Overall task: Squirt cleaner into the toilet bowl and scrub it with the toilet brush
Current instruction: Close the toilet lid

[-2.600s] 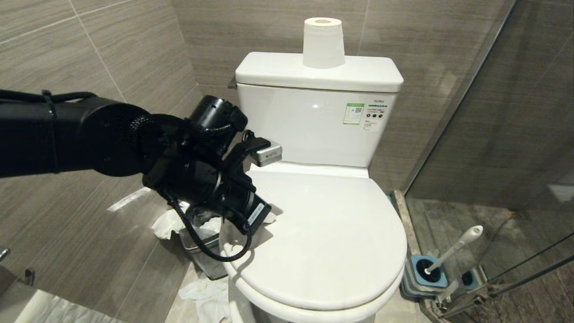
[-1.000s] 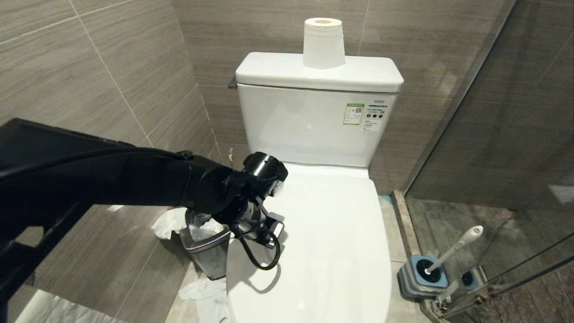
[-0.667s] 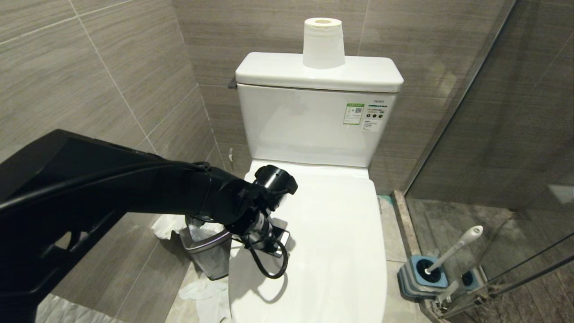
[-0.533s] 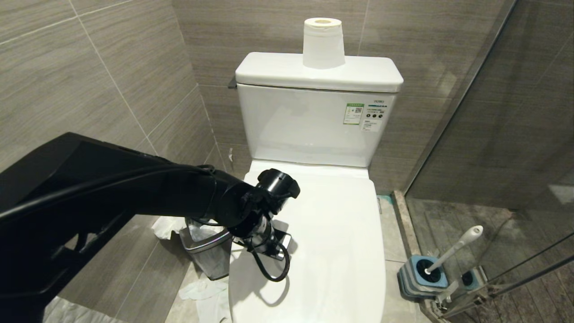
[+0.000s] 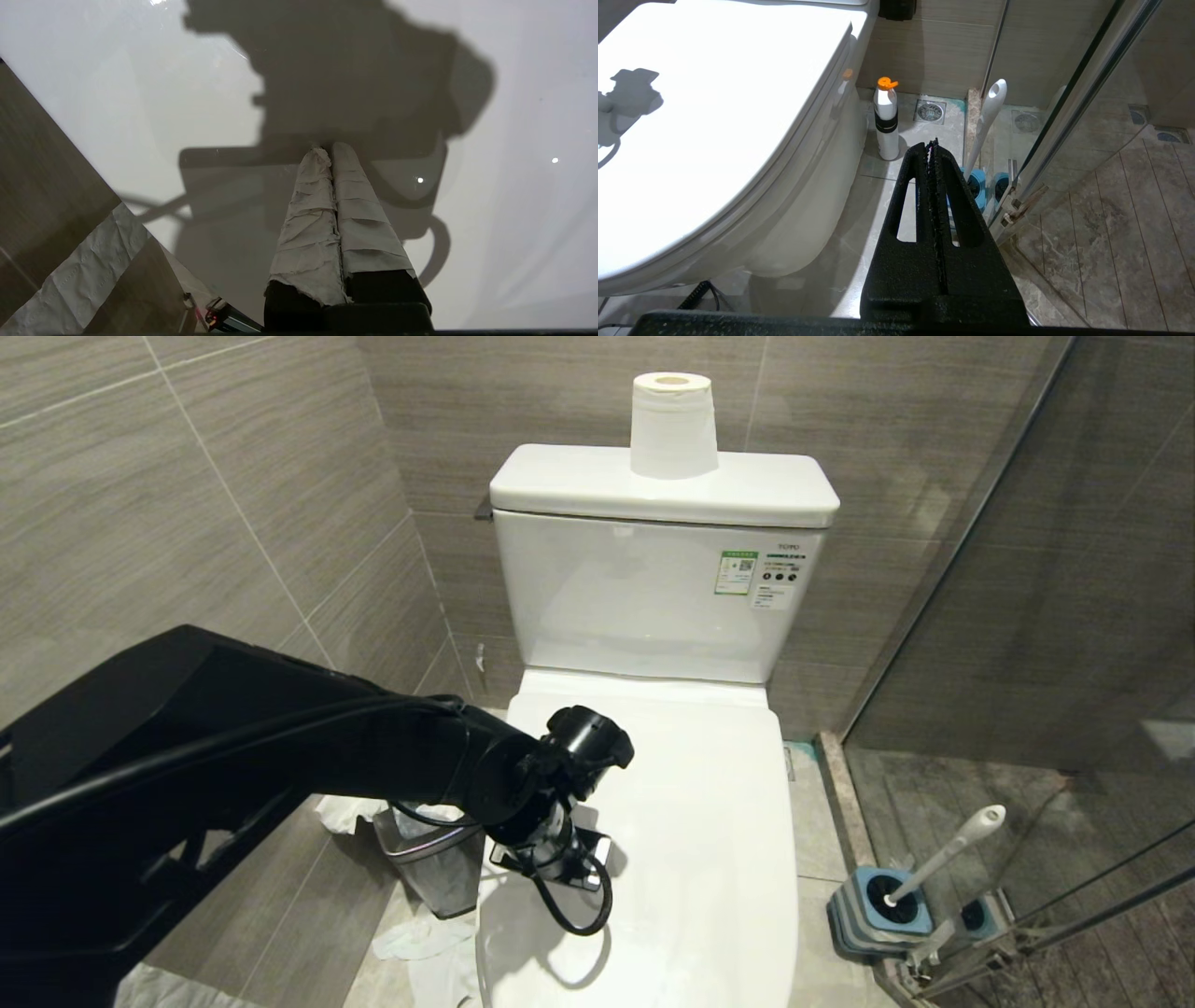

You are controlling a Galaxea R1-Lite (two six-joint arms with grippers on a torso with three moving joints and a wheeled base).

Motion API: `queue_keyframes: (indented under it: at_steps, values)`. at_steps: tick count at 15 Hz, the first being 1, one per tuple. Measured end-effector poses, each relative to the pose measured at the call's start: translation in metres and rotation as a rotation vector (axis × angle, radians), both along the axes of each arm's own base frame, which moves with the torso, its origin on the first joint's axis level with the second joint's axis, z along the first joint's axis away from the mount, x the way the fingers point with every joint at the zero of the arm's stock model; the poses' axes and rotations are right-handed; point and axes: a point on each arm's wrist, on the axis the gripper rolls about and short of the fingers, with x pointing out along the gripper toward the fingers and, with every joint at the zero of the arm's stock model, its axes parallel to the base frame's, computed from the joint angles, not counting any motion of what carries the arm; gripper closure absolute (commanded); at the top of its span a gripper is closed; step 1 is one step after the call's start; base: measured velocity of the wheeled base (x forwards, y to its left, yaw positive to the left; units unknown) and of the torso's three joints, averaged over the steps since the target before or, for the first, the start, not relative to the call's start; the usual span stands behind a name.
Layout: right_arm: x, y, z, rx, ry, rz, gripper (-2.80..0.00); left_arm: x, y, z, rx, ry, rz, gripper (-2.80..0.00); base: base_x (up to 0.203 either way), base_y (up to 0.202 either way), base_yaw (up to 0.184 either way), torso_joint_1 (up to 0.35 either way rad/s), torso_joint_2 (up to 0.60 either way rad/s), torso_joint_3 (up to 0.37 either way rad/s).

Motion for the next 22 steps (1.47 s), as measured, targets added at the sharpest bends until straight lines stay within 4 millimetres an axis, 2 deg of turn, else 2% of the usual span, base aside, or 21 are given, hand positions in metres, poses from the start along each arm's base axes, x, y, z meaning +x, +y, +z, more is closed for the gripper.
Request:
queue_keyframes:
  at_steps: [11,17,19,22]
  values:
    - [0.0,0.0,0.0,0.0,0.0,0.0,0.0,-0.014,-0.014,-0.01,-0.006,0.032,0.011,0.0,0.0,0.0,0.0,0.0,0.0,0.0]
    - [0.0,0.0,0.0,0.0,0.0,0.0,0.0,-0.014,-0.018,-0.015,-0.004,0.04,0.018,0.0,0.0,0.0,0.0,0.0,0.0,0.0]
    - [0.0,0.0,0.0,-0.001,0.001,0.001,0.0,-0.016,-0.016,-0.005,-0.018,0.022,0.017,0.0,0.0,0.0,0.0,0.0,0.0,0.0]
    - [0.0,0.0,0.0,-0.001,0.0,0.001,0.0,-0.021,-0.006,0.033,-0.066,-0.057,-0.02,0.0,0.0,0.0,0.0,0.0,0.0,0.0]
